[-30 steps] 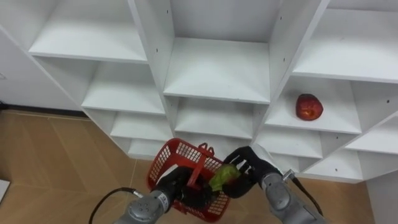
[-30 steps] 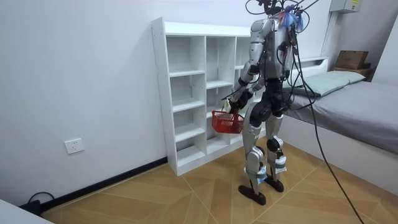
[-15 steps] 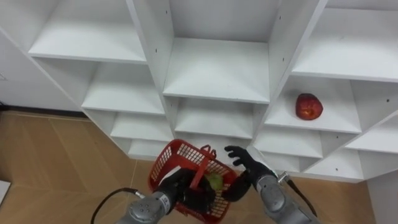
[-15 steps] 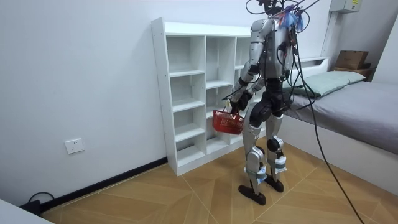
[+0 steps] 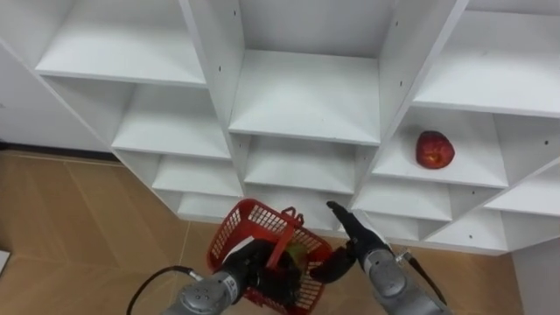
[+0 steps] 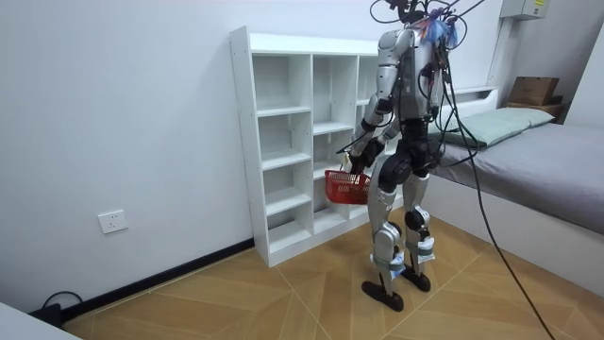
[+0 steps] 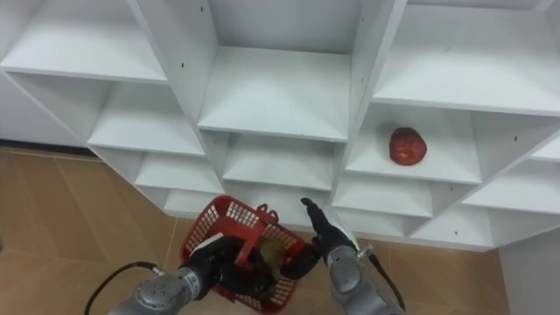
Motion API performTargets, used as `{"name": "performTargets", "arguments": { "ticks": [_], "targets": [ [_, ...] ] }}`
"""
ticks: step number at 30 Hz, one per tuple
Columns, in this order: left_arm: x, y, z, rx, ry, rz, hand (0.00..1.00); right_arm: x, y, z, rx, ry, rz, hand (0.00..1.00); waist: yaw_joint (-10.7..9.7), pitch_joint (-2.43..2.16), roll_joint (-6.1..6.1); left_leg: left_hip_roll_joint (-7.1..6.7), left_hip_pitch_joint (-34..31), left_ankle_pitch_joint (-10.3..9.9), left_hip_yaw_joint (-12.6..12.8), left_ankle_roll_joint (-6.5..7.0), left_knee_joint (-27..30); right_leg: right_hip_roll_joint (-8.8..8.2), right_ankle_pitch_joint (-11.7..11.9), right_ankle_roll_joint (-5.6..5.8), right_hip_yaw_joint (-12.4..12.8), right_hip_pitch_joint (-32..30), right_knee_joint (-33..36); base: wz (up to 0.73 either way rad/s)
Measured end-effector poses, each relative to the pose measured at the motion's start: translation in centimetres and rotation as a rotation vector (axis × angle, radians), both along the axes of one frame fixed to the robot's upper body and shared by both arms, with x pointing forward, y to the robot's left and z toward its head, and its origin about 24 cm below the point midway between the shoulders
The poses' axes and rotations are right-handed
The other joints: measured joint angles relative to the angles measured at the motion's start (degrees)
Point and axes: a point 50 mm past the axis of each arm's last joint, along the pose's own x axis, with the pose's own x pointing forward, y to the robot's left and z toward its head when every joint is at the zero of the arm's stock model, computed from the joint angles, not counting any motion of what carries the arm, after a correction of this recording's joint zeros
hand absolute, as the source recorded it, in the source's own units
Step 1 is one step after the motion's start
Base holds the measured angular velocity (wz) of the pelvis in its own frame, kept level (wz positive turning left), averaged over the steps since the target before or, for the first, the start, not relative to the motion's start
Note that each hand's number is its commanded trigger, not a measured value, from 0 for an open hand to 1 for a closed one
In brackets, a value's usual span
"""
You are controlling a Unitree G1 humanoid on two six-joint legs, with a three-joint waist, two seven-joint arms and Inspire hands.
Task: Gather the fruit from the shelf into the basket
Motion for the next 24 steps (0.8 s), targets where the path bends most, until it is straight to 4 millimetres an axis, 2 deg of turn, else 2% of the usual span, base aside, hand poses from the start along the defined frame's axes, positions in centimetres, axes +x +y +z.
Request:
{"name": "performTargets", "arguments": {
  "ticks": [4, 5, 6, 8, 11, 16, 20, 24],
  "targets": [
    [0.2, 0.1, 0.2, -0.002, -0.012, 0.003, 1.0, -0.3, -0.9, -0.1, -0.013, 0.006, -0.016, 0.0, 0.0, -0.26, -0.17, -0.06, 0.2, 0.0, 0.0, 0.0, 0.1, 0.01, 0.0, 0.0, 0.1, 0.2, 0.0, 0.0],
    [0.2, 0.2, 0.2, -0.007, -0.011, 0.01, 1.0, -0.5, -1.2, -0.3, -0.01, 0.013, -0.032, 0.0, 0.0, -0.55, -0.3, -0.07, 0.3, 0.0, 0.0, 0.0, 0.1, 0.01, 0.0, 0.0, 0.0, 0.4, 0.0, 0.0],
    [0.2, 0.3, 0.2, -0.012, -0.008, 0.019, 1.0, -0.6, -1.3, -0.4, -0.005, 0.018, -0.043, 0.0, 0.1, -0.63, -0.41, -0.09, 0.6, 0.0, 0.0, 0.0, 0.1, 0.01, 0.0, 0.0, 0.0, 0.6, 0.0, 0.0],
    [-0.2, 0.5, -0.1, -0.018, 0.008, 0.051, 1.0, -1.8, -1.7, -1.0, 0.003, 0.045, -0.083, 0.0, 0.1, -1.38, -1.0, -0.07, 2.1, 0.0, 0.0, 0.0, -0.2, 0.05, 0.0, 0.0, 0.0, 1.9, -0.1, 0.0],
    [-0.8, 0.9, -0.4, -0.033, 0.026, 0.106, 1.0, -2.8, -2.1, -1.4, 0.008, 0.055, -0.107, 0.0, -0.3, -1.93, -1.57, -0.05, 3.7, 0.0, 0.0, -0.01, -0.5, 0.08, 0.0, 0.0, 0.1, 3.7, -0.7, 0.0],
    [-1.1, 1.3, -0.6, -0.074, 0.053, 0.224, 1.0, -3.3, -1.9, -1.1, 0.054, 0.036, -0.143, 0.0, -1.2, -1.92, -1.77, 0.0, 5.8, 0.0, 0.0, -0.03, -0.7, 0.25, 0.1, 0.05, 0.7, 5.3, -1.0, -0.02],
    [-1.5, 1.6, -0.8, -0.087, 0.062, 0.322, 1.0, -4.0, -1.7, -0.7, 0.077, 0.001, -0.154, 0.0, -0.4, -1.94, -2.14, -0.05, 7.3, 0.0, 0.4, -0.04, -1.4, 0.66, 0.1, 0.08, 3.0, 5.6, -1.1, -0.2],
    [-1.4, 2.0, -0.8, -0.073, 0.066, 0.391, 1.0, -4.5, -1.7, -0.3, 0.099, -0.019, -0.184, 0.0, -0.4, -1.76, -2.43, -0.05, 7.6, -0.1, 1.5, -0.17, -1.5, 0.93, 0.4, -0.01, 3.5, 5.8, -1.0, -0.14]
  ]
}}
